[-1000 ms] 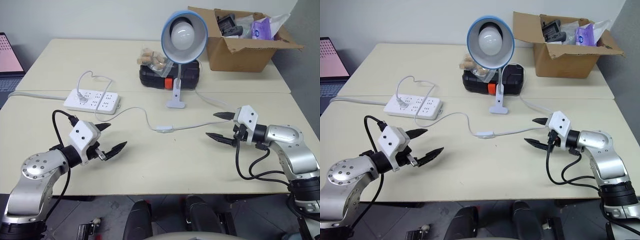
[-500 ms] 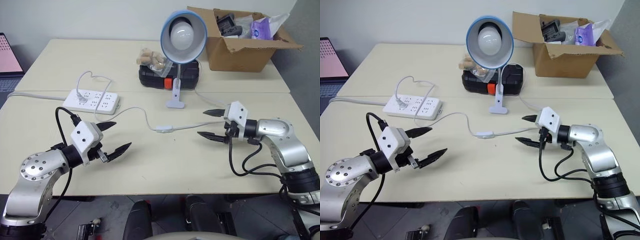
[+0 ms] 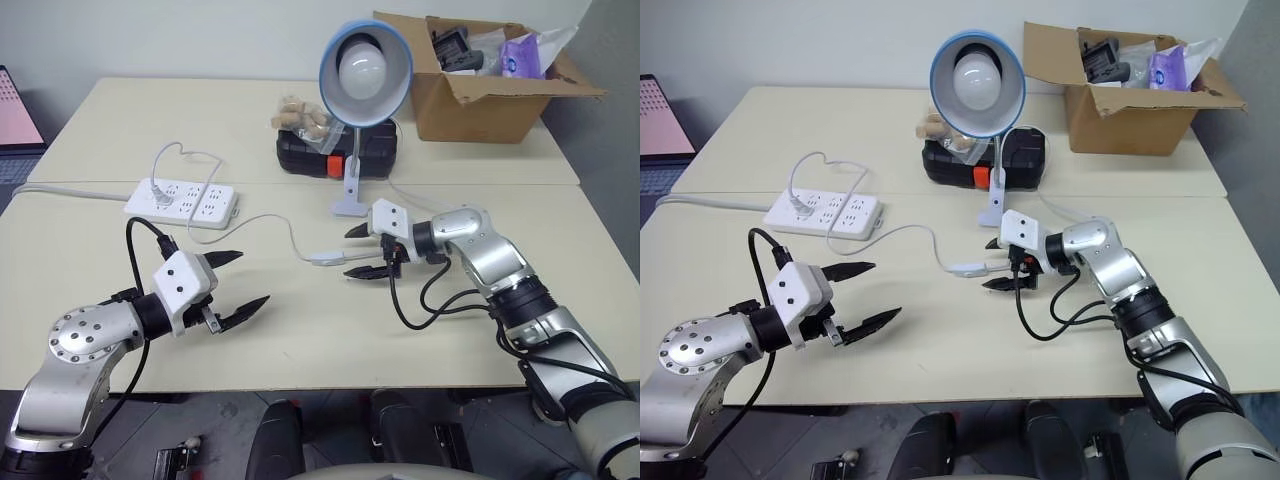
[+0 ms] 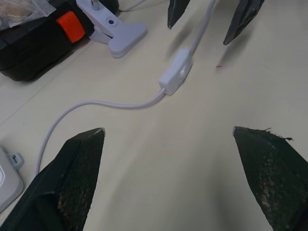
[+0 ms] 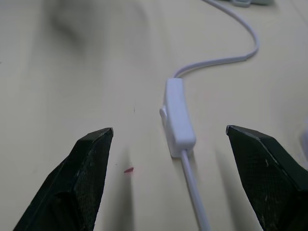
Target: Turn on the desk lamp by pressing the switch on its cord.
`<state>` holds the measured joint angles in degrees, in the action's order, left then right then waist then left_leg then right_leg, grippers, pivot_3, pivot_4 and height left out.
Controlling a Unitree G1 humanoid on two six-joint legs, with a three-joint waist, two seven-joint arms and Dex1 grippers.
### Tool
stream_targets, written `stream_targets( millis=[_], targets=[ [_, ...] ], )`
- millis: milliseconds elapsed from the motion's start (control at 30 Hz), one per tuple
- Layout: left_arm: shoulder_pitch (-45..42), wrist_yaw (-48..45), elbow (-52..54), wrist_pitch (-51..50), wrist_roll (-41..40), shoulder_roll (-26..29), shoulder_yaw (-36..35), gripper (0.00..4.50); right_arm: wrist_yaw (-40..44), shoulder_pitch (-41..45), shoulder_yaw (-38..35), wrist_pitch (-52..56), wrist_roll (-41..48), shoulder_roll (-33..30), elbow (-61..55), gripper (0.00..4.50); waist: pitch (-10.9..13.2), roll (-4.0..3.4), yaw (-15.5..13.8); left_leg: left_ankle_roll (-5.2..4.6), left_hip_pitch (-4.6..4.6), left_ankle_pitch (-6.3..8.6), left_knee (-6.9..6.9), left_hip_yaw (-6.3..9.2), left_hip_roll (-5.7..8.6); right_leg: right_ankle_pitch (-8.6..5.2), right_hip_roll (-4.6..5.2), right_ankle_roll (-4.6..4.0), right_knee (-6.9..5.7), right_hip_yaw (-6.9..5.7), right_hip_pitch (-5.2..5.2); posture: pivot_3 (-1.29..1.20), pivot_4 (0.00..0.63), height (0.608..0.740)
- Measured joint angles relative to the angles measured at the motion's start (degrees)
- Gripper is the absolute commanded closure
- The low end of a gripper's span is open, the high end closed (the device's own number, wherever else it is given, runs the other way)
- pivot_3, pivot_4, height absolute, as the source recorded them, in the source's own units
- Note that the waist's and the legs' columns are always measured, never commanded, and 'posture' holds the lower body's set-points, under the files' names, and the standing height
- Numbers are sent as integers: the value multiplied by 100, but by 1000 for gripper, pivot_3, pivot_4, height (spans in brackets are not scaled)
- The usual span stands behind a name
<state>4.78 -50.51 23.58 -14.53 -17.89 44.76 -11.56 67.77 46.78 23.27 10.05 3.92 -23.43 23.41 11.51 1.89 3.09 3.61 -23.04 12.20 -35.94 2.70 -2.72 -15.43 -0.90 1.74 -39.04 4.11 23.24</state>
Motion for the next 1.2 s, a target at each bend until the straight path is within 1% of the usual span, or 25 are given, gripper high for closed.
stream_targets(
  millis=[300, 333, 367, 467, 533, 733, 767, 800, 900, 1000, 1133, 1200],
  targets=[
    [-4, 35, -16, 4, 18, -1, 2, 63, 23, 295, 38, -425, -273, 393, 1036, 553, 1, -1, 15, 0, 1, 0, 0, 2, -1, 1, -1, 0, -2, -1, 0, 0, 150, 740],
    [-4, 42, -16, 3, 19, -1, 2, 0, 9, 319, 38, -464, -287, 424, 1128, 912, 1, -1, 17, 0, 1, 0, 0, 2, -1, 1, -1, 0, -2, 0, 0, 0, 150, 740],
    [-5, 50, -15, 0, 20, -1, 3, 0, -9, 352, 37, -494, -311, 452, 1214, 1070, 1, -1, 18, 0, 1, 0, 0, 1, -1, 1, -1, 0, -2, 0, 0, 0, 150, 740],
    [-5, 114, -12, -31, 21, -1, 5, 0, -25, 385, 29, -580, -326, 481, 1320, 1760, 1, -1, 16, 0, 1, 0, 0, 2, -1, 0, -1, 0, -1, 0, 0, 0, 150, 740],
    [-16, 133, 25, -69, 21, -1, 13, 0, -26, 387, 2, -581, -325, 513, 1370, 2296, 1, -1, 16, 0, 1, 0, 1, 1, -1, 1, -1, 0, -1, 0, 0, 0, 150, 740],
    [-183, 212, 63, -254, 17, -3, 112, 0, -15, 387, -18, -593, -324, 559, 1422, 3714, 1, -2, 17, 0, 1, 0, 0, 2, -1, 1, -1, 1, -2, 0, 0, 0, 150, 740],
    [-225, 217, 62, -288, 7, -3, 120, 0, -10, 387, -22, -595, -323, 558, 1422, 4020, 1, -1, 17, 0, 1, 0, 0, 2, -1, 1, -1, 1, -2, -1, 0, 0, 150, 740],
    [-274, 218, 62, -316, -3, -3, 123, 0, -10, 387, -28, -597, -322, 560, 1422, 4146, 1, -1, 16, 0, 1, 0, 0, 3, -1, 1, -1, 1, -2, -1, 0, 0, 150, 740],
    [-336, 218, 63, -406, -14, -3, 133, 0, 19, 387, -92, -597, -312, 555, 1421, 4138, 1, -1, 18, 0, 1, 0, 0, 2, -1, 1, -1, 1, -2, 0, 0, 0, 150, 740],
    [-440, 175, 50, -406, -33, -34, 212, 0, 282, 372, -137, -440, -240, 416, 1140, 4138, 3, -6, 1, 0, -2, 0, 0, 4, 0, 1, 0, 1, -1, -2, 0, 0, 150, 740],
    [-725, 13, -18, -486, -225, -59, 335, 0, 678, 304, -210, 135, 7, 103, 334, 4138, 4, -6, -4, 0, -2, 0, 0, 5, 0, 1, -1, 1, -1, -3, -1, 0, 150, 740],
    [-966, -142, -113, -599, -391, -60, 406, 0, 902, 158, -233, 593, 205, -134, -302, 4138, 4, -7, -11, 0, -2, 0, 0, 10, 1, 0, -1, 2, -1, -7, -2, 0, 150, 740]
  ],
)
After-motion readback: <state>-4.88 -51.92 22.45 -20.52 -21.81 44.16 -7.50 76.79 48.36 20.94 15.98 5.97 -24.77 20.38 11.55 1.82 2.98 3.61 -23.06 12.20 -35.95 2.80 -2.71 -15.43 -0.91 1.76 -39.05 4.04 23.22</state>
